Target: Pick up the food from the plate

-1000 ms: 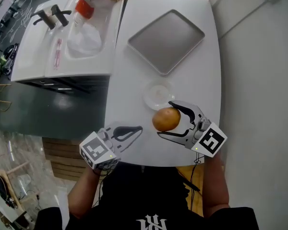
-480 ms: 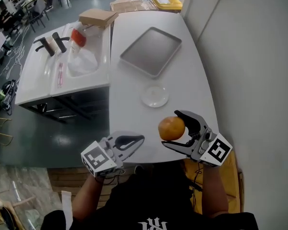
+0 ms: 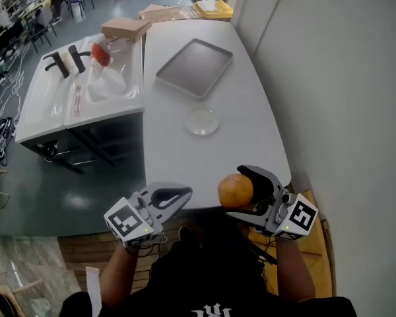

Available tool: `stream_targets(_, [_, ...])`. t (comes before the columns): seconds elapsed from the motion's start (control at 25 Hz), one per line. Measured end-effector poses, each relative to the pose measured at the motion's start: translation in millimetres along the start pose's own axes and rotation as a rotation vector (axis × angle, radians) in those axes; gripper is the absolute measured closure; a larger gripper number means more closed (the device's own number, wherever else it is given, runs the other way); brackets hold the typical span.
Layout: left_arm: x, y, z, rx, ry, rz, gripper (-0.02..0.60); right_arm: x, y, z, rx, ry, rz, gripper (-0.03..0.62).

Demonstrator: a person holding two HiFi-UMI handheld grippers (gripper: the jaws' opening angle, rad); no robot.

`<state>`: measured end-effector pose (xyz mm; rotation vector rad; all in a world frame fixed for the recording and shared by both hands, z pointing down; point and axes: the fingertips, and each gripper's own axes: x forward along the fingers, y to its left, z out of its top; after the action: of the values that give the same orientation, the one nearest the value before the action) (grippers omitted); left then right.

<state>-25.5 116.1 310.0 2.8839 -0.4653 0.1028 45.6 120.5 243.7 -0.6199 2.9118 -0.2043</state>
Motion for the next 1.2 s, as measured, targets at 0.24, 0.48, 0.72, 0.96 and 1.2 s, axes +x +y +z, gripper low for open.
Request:
stream_targets(0.24, [-6.0, -35.9, 5.2, 0.017, -0.017, -0.007, 0.575, -13.8, 32.8, 2.8, 0.031, 0.003, 0.027, 0.2])
stream_targets(0.48, [1.3, -55.0, 17.2, 0.042, -0.005, 0.013, 0.575, -26.5, 35.9, 11.7, 0.08, -0.051, 0.064, 0.2])
stream_targets(0.72, [21.6, -69.5, 20.5, 0.053, 0.002, 0.051, 0.575, -45.9, 35.7, 13.1, 0.102, -0.065, 0.108, 0.2])
stream_targets(0.96, [33.9, -91.3, 13.2, 0.049, 0.024, 0.085, 0.575, -69.3, 34.2, -1.7, 0.069, -0.008, 0.1, 0.2])
stream_targets(1.2, [44.3, -102.0, 7.7, 0.057, 0.022, 0.102, 0.575, -80.3, 25.4, -25.9, 0.082, 0.054, 0.078, 0.2])
